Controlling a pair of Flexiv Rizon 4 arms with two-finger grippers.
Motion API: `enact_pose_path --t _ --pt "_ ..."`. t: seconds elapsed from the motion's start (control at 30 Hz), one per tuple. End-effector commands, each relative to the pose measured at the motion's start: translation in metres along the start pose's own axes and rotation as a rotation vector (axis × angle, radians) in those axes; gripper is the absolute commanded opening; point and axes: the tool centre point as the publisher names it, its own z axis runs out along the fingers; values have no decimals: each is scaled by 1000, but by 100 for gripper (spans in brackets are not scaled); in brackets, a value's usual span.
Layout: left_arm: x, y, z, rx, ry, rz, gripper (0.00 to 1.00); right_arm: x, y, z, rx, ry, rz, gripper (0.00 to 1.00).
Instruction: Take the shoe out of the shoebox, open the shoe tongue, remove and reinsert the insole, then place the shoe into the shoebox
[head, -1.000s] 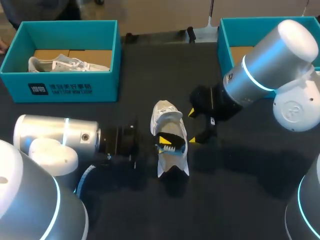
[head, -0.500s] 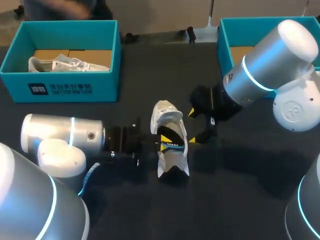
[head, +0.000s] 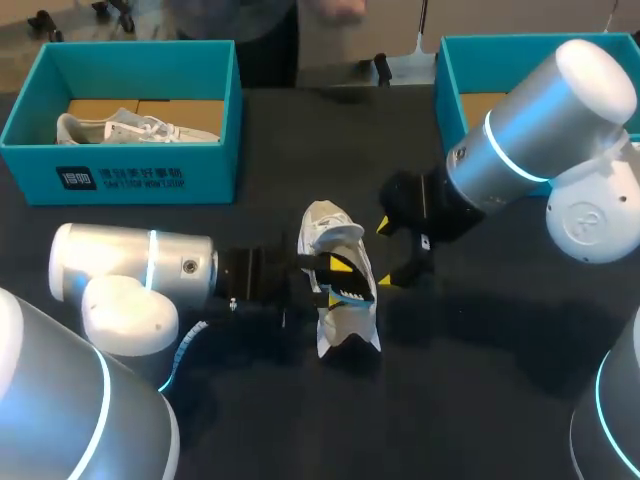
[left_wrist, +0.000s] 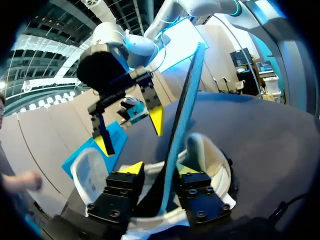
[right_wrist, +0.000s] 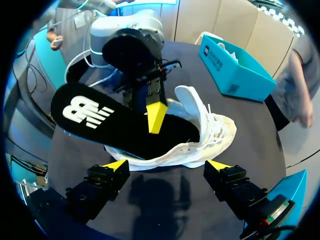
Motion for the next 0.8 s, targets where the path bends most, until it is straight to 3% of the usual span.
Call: enact_pose_path --t 0.03,0.1,0.17,0.3,0.47,0.8 --pt "6 -20 -21 9 -22 14 60 1 1 1 2 -4 1 100" --pt "8 -24 -23 3 -15 27 47 1 1 1 2 -4 1 100" --pt "9 -25 -24 -8 -9 37 44 1 1 1 2 -4 1 100" --pt "13 -26 -24 -22 -3 21 29 1 1 1 2 -4 1 100" --pt "16 -20 -21 -60 9 16 0 1 1 1 2 -4 1 100" --pt "13 2 -12 -72 -14 121 0 1 1 1 2 -4 1 100"
